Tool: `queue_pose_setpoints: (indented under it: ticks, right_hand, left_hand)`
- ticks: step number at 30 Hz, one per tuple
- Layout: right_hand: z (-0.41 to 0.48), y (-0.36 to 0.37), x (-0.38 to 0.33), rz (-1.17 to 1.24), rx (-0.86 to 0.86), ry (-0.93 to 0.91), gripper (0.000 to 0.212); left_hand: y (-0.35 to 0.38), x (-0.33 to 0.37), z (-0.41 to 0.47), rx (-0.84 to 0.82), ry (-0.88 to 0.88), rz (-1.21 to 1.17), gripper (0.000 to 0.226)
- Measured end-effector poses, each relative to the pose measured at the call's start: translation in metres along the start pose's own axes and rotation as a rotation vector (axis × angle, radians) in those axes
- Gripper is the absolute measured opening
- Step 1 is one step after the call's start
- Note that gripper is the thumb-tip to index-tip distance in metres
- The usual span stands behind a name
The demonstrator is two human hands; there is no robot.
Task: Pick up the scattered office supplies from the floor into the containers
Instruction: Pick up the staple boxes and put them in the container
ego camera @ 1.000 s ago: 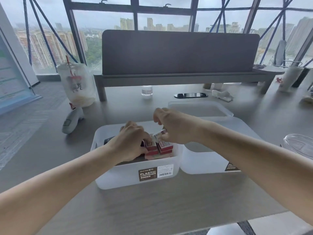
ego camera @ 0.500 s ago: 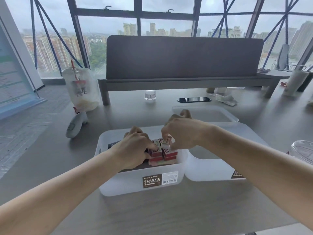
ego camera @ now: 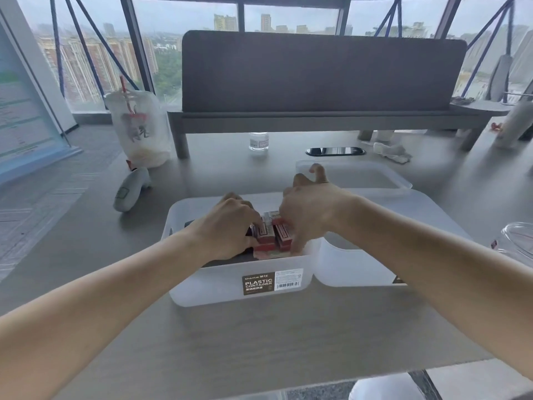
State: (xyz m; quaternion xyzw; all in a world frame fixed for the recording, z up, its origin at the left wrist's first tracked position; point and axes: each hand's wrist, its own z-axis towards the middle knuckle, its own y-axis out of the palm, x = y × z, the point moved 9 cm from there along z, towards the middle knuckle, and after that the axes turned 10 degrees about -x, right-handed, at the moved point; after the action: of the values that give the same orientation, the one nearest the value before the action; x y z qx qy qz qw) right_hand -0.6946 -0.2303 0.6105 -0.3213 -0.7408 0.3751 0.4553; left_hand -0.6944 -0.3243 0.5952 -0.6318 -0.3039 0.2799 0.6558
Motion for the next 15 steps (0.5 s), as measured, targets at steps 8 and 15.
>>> queue_pose_setpoints:
  ticks: [8, 15]
  right_hand:
    - [0.0, -0.01, -0.014, -0.111, 0.113, 0.006, 0.042]
    - [-0.002, -0.007, -0.019, -0.154, 0.138, 0.024, 0.041]
  left_hand:
    - [0.002, -0.003, 0.001, 0.011, -0.013, -0.001, 0.038]
    - [0.004, -0.001, 0.004, -0.017, -0.028, 0.033, 0.037]
